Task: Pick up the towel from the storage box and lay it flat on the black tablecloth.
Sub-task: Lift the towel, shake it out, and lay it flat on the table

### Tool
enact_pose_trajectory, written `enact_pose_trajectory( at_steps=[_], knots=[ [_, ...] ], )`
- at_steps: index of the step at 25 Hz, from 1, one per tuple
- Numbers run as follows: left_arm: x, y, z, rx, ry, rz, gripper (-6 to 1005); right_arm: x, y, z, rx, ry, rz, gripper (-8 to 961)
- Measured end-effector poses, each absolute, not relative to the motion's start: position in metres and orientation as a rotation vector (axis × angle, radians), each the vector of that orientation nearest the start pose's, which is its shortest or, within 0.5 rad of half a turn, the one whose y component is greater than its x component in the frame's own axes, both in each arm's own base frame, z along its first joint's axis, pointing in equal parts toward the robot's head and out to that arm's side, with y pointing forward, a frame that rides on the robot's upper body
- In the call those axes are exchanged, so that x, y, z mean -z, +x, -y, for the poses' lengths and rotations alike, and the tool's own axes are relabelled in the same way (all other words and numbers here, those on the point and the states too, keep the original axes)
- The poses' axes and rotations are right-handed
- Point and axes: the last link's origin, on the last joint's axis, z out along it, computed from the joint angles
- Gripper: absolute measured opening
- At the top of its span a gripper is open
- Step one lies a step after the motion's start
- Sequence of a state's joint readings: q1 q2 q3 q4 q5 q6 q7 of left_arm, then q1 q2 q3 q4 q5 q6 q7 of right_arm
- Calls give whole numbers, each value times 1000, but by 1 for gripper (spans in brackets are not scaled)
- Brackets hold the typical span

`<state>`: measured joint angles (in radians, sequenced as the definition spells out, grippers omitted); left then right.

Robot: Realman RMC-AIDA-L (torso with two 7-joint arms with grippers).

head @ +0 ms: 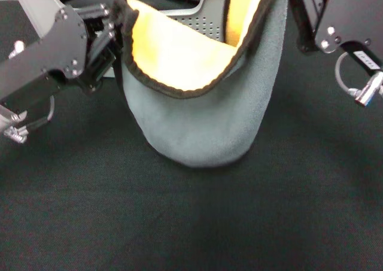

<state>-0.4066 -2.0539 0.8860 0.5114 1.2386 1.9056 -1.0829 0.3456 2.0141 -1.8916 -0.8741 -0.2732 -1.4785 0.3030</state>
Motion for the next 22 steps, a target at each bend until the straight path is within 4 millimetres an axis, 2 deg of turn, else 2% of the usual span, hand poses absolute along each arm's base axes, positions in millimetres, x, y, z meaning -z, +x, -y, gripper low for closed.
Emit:
enact_pose_trajectory(
  at_steps=[8,22],
  knots=[
    [-20,-240,-272,1456,-2412,124,47,-16,119,-290,-1506,-1875,486,14],
    [8,-240,-254,1399,-2516,60,51,-23,120,-298,-1501,-1815,421,16]
  ],
)
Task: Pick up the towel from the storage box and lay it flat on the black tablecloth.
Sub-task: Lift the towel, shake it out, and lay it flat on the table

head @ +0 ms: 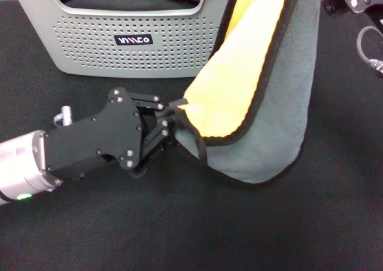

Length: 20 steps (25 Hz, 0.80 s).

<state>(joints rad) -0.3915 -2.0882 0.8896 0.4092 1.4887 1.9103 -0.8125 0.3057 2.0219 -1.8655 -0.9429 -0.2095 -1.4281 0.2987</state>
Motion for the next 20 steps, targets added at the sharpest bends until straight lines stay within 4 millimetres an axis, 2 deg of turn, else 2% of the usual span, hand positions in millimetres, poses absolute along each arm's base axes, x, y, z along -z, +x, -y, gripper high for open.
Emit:
enact_pose_trajectory(
  at_steps=[2,7,20],
  knots=[
    [12,-240,-253,1388,-2519,39,51,-25,120,-299,-1505,-1807,411,17],
    [18,-240,-251,1373,-2473,-34,138,-23,119,-304,-1491,-1815,380,18],
    [28,-242,-244,1345,-2414,-129,145,-20,105,-311,-1468,-1839,337,20]
  ],
)
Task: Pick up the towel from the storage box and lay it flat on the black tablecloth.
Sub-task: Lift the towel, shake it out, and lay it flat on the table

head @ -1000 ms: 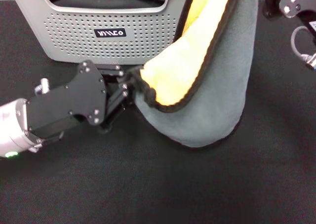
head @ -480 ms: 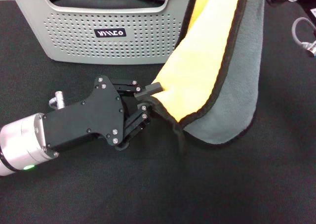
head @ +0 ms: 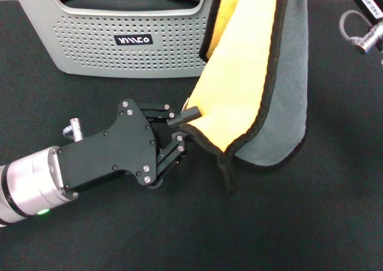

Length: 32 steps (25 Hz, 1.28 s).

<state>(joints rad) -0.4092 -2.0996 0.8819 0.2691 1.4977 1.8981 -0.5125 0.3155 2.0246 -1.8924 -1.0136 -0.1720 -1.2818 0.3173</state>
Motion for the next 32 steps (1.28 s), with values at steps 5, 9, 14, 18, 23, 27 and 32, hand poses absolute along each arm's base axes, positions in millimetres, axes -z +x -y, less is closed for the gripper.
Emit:
enact_pose_trajectory(
  at_steps=[5,9,14,18,23,27,32],
  knots=[
    [33,-242,-241,1323,-2365,-191,156,-18,91,-315,-1453,-1849,317,21],
    [33,-242,-241,1324,-2303,-187,164,-15,77,-318,-1411,-1873,297,22],
    [33,-243,-242,1322,-2266,-184,254,-11,70,-323,-1363,-1898,277,23],
    [35,-243,-240,1310,-2270,-210,380,-12,67,-325,-1354,-1899,270,24],
    [38,-243,-239,1292,-2262,-214,386,-15,59,-325,-1362,-1891,279,25],
    [41,-244,-238,1277,-2255,-215,391,-18,54,-327,-1348,-1885,258,25],
    [43,-244,-238,1270,-2245,-210,391,-21,50,-331,-1326,-1871,208,26]
  ],
)
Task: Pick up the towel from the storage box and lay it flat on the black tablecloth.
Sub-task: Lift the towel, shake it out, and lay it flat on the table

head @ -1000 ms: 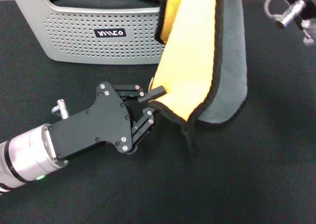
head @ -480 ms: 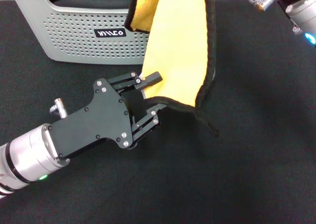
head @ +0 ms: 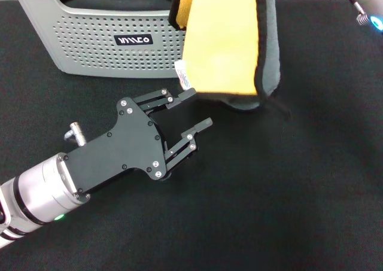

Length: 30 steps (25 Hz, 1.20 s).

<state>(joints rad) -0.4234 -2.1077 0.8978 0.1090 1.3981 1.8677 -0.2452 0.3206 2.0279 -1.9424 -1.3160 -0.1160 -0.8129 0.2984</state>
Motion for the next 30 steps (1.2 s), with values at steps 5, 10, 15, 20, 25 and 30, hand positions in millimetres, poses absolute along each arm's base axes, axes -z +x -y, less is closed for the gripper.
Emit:
enact_pose_trajectory(
  at_steps=[5,10,15,20,25,30],
  knots=[
    [47,-241,-240,1258,-2196,-218,391,-20,47,-334,-1293,-1878,195,27],
    [48,-239,-242,1250,-2169,-224,390,-20,47,-334,-1292,-1877,197,28],
    [49,-241,-242,1272,-2187,-138,389,-22,45,-333,-1309,-1866,208,29],
    [47,-242,-244,1372,-2242,86,389,-25,43,-329,-1327,-1843,254,30],
    [44,-244,-247,1470,-2260,326,388,-28,43,-324,-1355,-1823,302,31],
    [43,-239,-256,1571,-2346,598,387,-29,44,-322,-1360,-1811,330,32]
  ],
)
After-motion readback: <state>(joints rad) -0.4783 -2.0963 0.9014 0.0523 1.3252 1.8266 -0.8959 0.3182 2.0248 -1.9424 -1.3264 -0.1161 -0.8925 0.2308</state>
